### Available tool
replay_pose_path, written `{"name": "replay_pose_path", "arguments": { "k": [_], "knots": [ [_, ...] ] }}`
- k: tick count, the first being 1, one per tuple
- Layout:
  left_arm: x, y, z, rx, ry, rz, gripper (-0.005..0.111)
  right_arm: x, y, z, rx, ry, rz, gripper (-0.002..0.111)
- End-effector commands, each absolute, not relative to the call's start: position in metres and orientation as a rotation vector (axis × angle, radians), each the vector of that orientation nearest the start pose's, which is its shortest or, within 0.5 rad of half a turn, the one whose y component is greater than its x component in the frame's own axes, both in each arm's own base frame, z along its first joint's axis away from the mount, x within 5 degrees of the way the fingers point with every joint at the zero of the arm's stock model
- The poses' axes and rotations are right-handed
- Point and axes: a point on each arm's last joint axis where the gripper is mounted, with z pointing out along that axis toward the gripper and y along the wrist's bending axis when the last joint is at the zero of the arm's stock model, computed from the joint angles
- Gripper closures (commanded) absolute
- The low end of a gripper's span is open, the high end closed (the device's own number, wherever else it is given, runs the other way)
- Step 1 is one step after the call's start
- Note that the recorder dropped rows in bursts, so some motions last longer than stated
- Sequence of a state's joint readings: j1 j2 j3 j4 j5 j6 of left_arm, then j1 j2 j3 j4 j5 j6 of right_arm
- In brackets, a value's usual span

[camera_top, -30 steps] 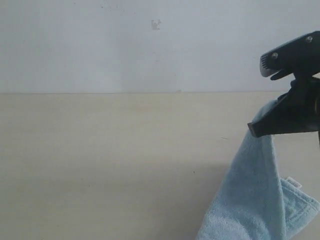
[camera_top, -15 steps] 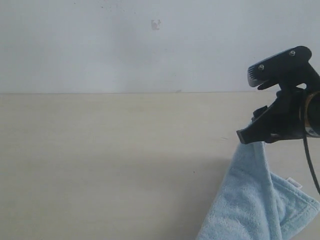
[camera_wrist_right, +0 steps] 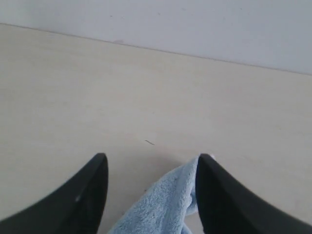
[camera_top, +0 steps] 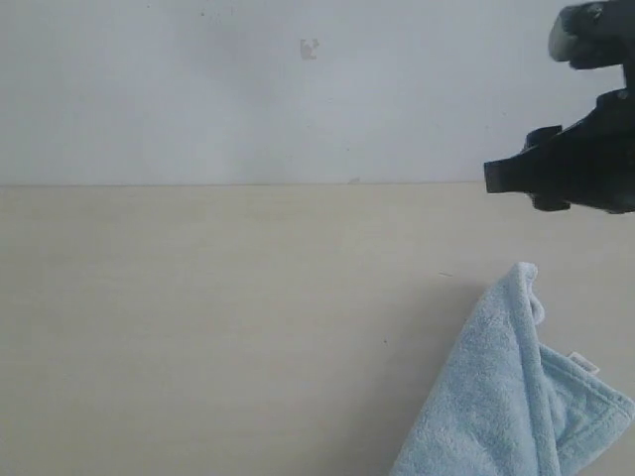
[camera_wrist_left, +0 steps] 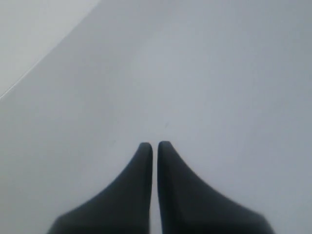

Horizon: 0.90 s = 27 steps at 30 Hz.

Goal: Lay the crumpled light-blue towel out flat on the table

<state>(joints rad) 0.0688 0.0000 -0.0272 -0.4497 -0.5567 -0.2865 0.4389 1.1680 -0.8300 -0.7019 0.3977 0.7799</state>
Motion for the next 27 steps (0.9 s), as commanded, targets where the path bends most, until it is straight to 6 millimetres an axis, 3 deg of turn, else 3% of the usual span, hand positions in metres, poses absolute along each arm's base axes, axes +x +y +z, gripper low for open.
{"name": "replay_pose_path", "arguments": {
  "k": [1,3,5,8,11,13,16,19,21,22,23,24,25,26,27],
  "knots": [
    [0.008,0.027,0.315,-0.553,0.468,-0.632,0.103,0.201,0.079,0.339,-0.274,2.049,0.157,0.056],
    [0.009,0.025,0.337,-0.504,0.485,-0.585,0.103,0.192,0.076,0.35,-0.267,1.987,0.201,0.056],
    [0.022,0.017,0.359,-0.353,0.617,-0.357,0.103,0.188,0.076,0.356,-0.266,1.942,0.22,0.056],
    [0.087,0.002,0.365,0.001,0.966,0.021,0.103,0.189,0.076,0.356,-0.27,1.936,0.22,0.056],
    [0.162,-0.005,0.337,0.193,1.268,0.075,0.103,0.194,0.078,0.351,-0.275,1.965,0.211,0.056],
    [0.209,-0.006,0.303,0.15,1.49,-0.028,0.103,0.198,0.08,0.346,-0.283,1.993,0.198,0.056],
    [0.249,-0.017,0.249,0.117,1.951,-0.105,0.103,0.203,0.081,0.336,-0.341,2.05,0.132,0.056],
    [0.268,-0.044,0.217,0.279,2.256,0.014,0.103,0.208,0.082,0.329,-0.355,2.089,0.112,0.056],
    [0.274,-0.066,0.214,0.407,2.355,0.134,0.103,0.211,0.084,0.326,-0.358,2.095,0.115,0.056],
    [0.273,-0.093,0.216,0.619,2.422,0.229,0.103,0.212,0.085,0.325,-0.36,2.098,0.115,0.056],
    [0.272,-0.105,0.218,0.711,2.441,0.228,0.103,0.212,0.085,0.325,-0.358,2.095,0.12,0.056],
    [0.262,-0.133,0.215,0.984,2.496,0.137,0.103,0.213,0.086,0.326,-0.36,2.084,0.126,0.056],
    [0.255,-0.143,0.211,1.126,2.527,0.068,0.103,0.213,0.086,0.326,-0.36,2.082,0.128,0.056],
    [0.233,-0.164,0.201,1.596,2.487,-0.183,0.103,0.213,0.086,0.326,-0.36,2.082,0.128,0.056],
    [0.225,-0.171,0.198,1.814,2.359,-0.297,0.103,0.213,0.086,0.326,-0.36,2.082,0.128,0.056]
  ]
}}
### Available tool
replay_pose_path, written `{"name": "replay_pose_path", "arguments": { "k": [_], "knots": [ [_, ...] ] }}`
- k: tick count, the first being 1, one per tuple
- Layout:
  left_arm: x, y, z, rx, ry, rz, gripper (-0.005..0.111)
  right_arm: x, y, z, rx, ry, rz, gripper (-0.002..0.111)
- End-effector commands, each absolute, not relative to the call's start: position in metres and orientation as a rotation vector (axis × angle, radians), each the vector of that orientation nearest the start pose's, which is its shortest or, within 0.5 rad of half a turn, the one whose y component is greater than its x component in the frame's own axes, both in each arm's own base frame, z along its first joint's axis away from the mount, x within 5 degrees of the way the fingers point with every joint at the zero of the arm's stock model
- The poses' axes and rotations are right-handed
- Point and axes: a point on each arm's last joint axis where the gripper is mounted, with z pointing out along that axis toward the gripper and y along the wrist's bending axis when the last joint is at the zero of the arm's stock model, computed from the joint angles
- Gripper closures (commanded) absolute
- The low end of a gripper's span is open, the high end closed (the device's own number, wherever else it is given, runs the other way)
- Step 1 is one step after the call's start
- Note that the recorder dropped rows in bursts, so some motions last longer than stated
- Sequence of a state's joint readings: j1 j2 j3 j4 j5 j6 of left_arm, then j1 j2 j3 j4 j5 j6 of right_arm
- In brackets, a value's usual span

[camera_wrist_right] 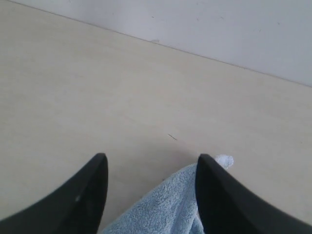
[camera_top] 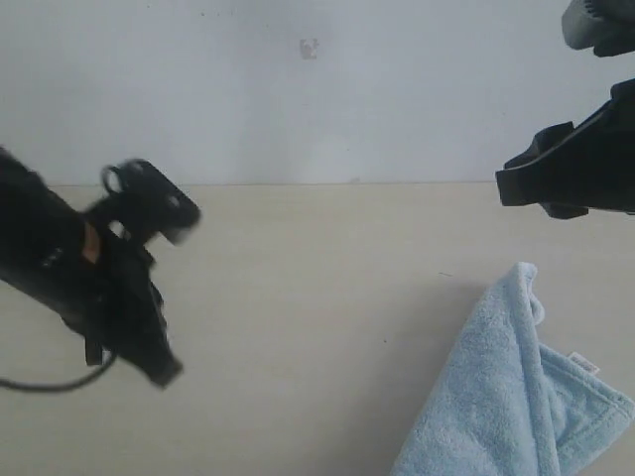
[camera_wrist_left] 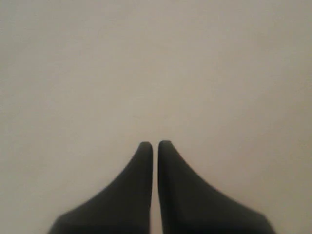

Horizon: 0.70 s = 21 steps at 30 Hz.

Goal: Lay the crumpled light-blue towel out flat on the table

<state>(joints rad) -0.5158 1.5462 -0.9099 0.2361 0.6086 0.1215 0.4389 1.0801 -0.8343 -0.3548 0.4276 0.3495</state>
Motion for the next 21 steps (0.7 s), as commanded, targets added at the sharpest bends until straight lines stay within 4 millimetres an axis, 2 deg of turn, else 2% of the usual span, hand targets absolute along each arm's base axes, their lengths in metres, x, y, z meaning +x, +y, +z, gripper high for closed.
{"name": "replay_pose_path", "arguments": {
  "k": [1,2,4,5,7,10,12,15,21],
  "knots": [
    [0.218,-0.178,0.192,2.109,2.065,-0.408,0.103,0.213,0.086,0.326,-0.36,2.084,0.127,0.056],
    [0.219,-0.18,0.191,2.137,1.99,-0.406,0.103,0.213,0.086,0.326,-0.36,2.084,0.127,0.056],
    [0.225,-0.18,0.186,2.008,2.029,-0.34,0.103,0.213,0.086,0.326,-0.36,2.082,0.128,0.056],
    [0.224,-0.178,0.184,2.024,2.037,-0.325,0.101,0.213,0.086,0.326,-0.36,2.08,0.128,0.056],
    [0.217,-0.173,0.178,2.067,2.066,-0.336,0.09,0.213,0.086,0.327,-0.36,2.078,0.13,0.056],
    [0.203,-0.164,0.161,2.101,2.126,-0.363,0.065,0.213,0.086,0.327,-0.36,2.078,0.13,0.056],
    [0.19,-0.157,0.15,2.101,2.192,-0.404,0.055,0.213,0.086,0.327,-0.36,2.078,0.13,0.056],
    [0.181,-0.149,0.137,2.116,2.197,-0.389,0.053,0.213,0.086,0.327,-0.36,2.078,0.13,0.056],
    [0.173,-0.139,0.121,2.214,2.024,-0.279,0.053,0.213,0.086,0.327,-0.36,2.078,0.13,0.056]
  ]
}}
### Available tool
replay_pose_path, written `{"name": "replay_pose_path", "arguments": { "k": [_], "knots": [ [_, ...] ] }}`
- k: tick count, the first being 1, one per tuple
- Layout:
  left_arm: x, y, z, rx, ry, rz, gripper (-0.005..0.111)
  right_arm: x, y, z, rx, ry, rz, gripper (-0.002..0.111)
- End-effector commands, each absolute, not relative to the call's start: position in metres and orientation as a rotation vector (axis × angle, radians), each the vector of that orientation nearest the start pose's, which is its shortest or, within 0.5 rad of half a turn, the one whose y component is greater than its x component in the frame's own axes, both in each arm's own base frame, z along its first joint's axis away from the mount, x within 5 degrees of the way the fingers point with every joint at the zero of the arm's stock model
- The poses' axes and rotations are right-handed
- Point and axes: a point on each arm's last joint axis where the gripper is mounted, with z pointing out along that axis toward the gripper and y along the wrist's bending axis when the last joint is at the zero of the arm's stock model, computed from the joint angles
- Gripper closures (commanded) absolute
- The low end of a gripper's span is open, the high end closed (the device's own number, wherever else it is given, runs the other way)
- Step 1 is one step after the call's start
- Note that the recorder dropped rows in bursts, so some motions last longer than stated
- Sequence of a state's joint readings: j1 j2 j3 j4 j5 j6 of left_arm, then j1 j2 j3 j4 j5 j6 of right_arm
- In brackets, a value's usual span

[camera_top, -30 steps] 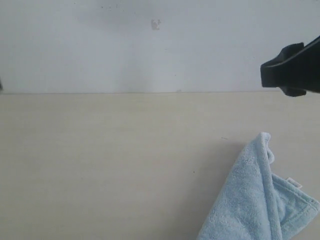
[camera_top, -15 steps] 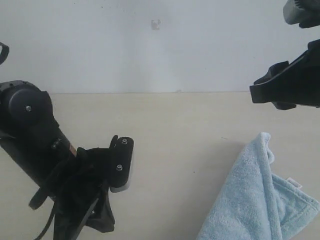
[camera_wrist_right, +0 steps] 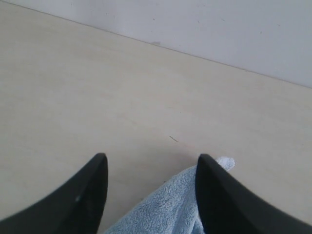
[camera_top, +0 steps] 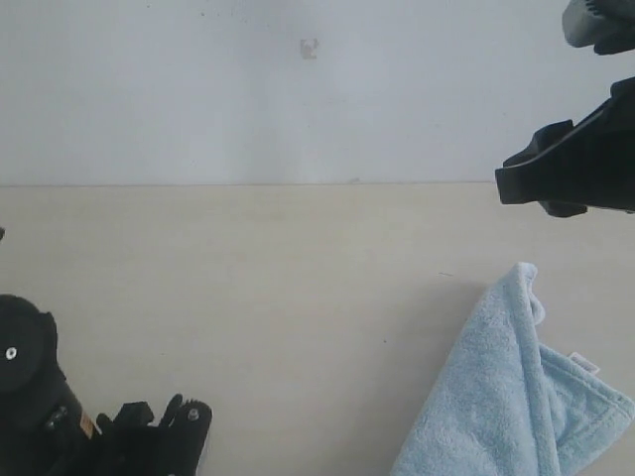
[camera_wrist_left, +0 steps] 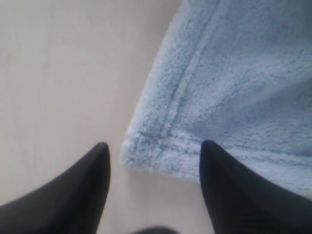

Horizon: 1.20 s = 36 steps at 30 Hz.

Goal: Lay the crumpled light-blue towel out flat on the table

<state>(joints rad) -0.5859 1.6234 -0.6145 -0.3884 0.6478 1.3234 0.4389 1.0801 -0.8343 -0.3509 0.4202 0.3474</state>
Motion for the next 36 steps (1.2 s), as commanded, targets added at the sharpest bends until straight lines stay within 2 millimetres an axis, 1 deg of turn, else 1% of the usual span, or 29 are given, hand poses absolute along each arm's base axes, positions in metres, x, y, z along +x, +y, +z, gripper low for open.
{"name": "replay_pose_path", "arguments": {
  "k": [1,8,14,18,20,23,24,25,26,29,32,34,36],
  "knots": [
    [0.173,-0.138,0.12,-2.405,-2.193,0.303,0.053,0.213,0.086,0.327,-0.36,2.078,0.13,0.056],
    [0.176,-0.139,0.119,-2.426,-2.245,0.263,0.055,0.213,0.086,0.326,-0.36,2.08,0.129,0.056],
    [0.175,-0.144,0.117,-2.293,-2.382,0.367,0.061,0.213,0.086,0.326,-0.36,2.082,0.128,0.056],
    [0.174,-0.145,0.111,-2.254,-2.376,0.389,0.062,0.213,0.086,0.326,-0.36,2.082,0.128,0.056],
    [0.174,-0.145,0.11,-2.248,-2.372,0.39,0.064,0.213,0.086,0.326,-0.36,2.082,0.128,0.056],
    [0.173,-0.144,0.109,-2.243,-2.365,0.396,0.082,0.213,0.086,0.326,-0.36,2.082,0.128,0.056],
    [0.173,-0.145,0.11,-2.24,-2.359,0.405,0.092,0.213,0.086,0.326,-0.36,2.082,0.128,0.056],
    [0.173,-0.145,0.11,-2.241,-2.357,0.409,0.099,0.213,0.086,0.326,-0.36,2.082,0.128,0.056],
    [0.174,-0.146,0.112,-2.249,-2.353,0.413,0.102,0.213,0.086,0.326,-0.36,2.082,0.128,0.056],
    [0.181,-0.153,0.123,-2.245,-2.365,0.456,0.103,0.213,0.086,0.326,-0.36,2.08,0.129,0.056],
    [0.192,-0.161,0.146,-2.213,-2.503,0.461,0.103,0.213,0.086,0.326,-0.364,2.078,0.124,0.056],
    [0.202,-0.163,0.167,-2.185,-2.671,0.392,0.103,0.213,0.086,0.327,-0.372,2.075,0.113,0.056],
    [0.213,-0.157,0.194,-2.101,-2.936,0.237,0.103,0.213,0.085,0.327,-0.377,2.074,0.106,0.056]
  ]
}}
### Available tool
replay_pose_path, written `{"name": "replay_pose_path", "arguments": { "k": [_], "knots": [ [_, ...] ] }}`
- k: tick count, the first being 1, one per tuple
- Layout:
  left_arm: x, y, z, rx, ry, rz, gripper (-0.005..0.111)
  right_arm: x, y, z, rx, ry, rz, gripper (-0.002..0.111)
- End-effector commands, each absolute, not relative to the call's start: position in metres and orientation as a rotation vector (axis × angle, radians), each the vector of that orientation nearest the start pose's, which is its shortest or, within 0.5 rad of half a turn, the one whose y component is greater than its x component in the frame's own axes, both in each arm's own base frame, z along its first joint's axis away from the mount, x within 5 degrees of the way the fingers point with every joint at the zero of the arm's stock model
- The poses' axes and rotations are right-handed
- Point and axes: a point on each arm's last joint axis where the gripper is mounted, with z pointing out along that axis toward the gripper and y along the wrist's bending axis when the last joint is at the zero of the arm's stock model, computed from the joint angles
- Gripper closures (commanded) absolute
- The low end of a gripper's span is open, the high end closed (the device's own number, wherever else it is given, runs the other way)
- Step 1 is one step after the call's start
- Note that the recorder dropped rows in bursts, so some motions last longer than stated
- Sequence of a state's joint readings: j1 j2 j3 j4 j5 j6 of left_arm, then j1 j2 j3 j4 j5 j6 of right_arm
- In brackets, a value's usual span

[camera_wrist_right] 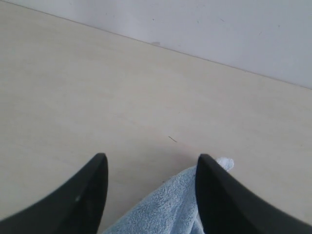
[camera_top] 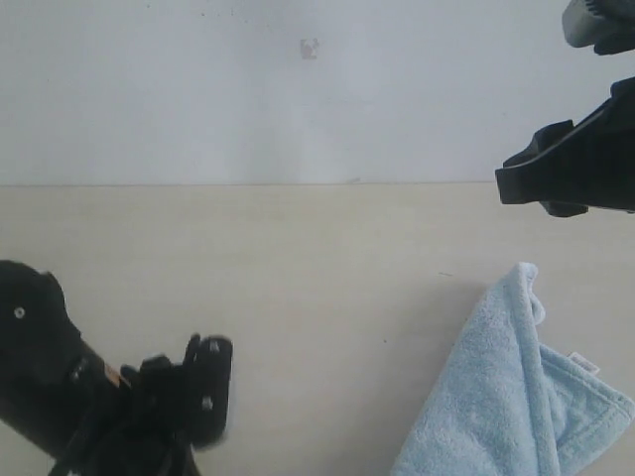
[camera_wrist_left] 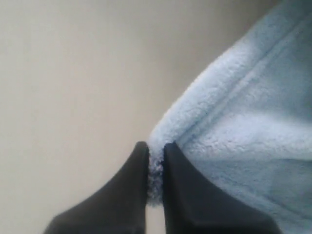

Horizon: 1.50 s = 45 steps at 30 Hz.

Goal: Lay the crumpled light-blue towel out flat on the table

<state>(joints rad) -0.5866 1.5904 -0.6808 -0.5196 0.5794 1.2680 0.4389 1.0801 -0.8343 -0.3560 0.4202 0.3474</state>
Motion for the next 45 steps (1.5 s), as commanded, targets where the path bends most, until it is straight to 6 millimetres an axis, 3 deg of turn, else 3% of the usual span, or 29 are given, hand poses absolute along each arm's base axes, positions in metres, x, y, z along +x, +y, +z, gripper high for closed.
{"name": "replay_pose_path", "arguments": {
  "k": [1,6,9,11,15,19,23,28,33,38,45],
  "knots": [
    [0.217,-0.149,0.207,1.466,2.141,-0.09,0.103,0.213,0.085,0.327,-0.377,2.074,0.106,0.056],
    [0.227,-0.085,0.261,0.792,2.208,0.27,0.103,0.213,0.085,0.327,-0.377,2.074,0.106,0.056],
    [0.225,-0.049,0.275,0.442,2.255,0.46,0.103,0.213,0.085,0.327,-0.377,2.07,0.108,0.056],
    [0.223,-0.043,0.275,0.432,2.284,0.52,0.103,0.214,0.086,0.326,-0.38,2.073,0.105,0.056],
    [0.224,-0.05,0.256,0.576,2.407,0.477,0.103,0.224,0.088,0.313,-0.417,2.127,0.053,0.056],
    [0.224,-0.059,0.231,0.717,2.575,0.404,0.103,0.239,0.093,0.288,-0.465,2.231,-0.011,0.056],
    [0.226,-0.065,0.216,0.747,2.665,0.352,0.103,0.255,0.1,0.257,-0.53,2.325,-0.073,0.056],
    [0.228,-0.067,0.214,0.746,2.66,0.335,0.103,0.274,0.105,0.223,-0.552,2.391,-0.138,0.056],
    [0.231,-0.07,0.215,0.74,2.618,0.297,0.103,0.286,0.106,0.198,-0.325,2.475,-0.08,0.056],
    [0.234,-0.072,0.216,0.74,2.577,0.27,0.103,0.292,0.11,0.193,-0.172,2.47,0.094,0.056],
    [0.234,-0.073,0.217,0.732,2.571,0.255,0.103,0.296,0.115,0.183,-0.143,2.478,0.149,0.056]
  ]
}}
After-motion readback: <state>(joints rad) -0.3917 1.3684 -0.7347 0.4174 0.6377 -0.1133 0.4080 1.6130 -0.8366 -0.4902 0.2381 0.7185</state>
